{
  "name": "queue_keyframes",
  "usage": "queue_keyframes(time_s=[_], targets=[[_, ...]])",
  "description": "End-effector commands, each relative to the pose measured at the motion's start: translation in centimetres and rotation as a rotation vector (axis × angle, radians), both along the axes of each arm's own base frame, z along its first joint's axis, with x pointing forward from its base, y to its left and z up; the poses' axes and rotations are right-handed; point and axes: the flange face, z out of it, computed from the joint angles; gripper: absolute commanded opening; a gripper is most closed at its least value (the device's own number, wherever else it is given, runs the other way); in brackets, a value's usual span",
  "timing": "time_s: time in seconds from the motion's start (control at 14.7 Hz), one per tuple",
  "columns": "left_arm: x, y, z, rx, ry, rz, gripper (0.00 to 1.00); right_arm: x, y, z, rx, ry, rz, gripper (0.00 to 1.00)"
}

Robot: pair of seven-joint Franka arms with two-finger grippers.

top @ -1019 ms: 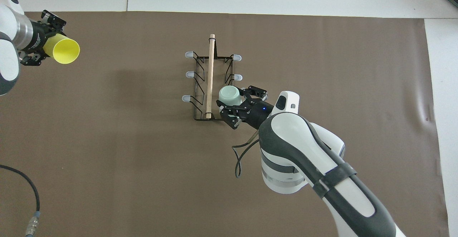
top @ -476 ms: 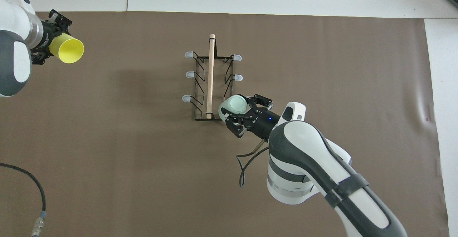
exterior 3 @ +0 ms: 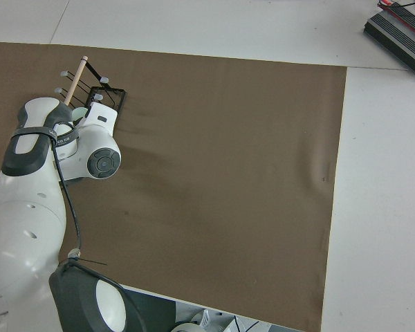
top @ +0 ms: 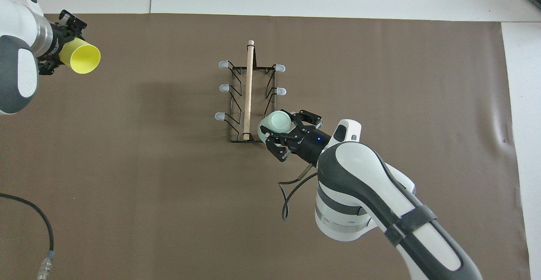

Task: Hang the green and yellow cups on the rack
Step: 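Open the right gripper to release the green cup on the peg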

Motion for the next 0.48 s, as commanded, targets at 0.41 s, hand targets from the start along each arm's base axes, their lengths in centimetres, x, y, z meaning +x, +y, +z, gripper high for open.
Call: queue_keyframes(time_s=[0.41], targets=[[-0.5,-1.1,0.9,0.014,-0.01,-0.005,0.0,0.9,0.8,1.9,0.017,-0.04,-0.014,1.0]])
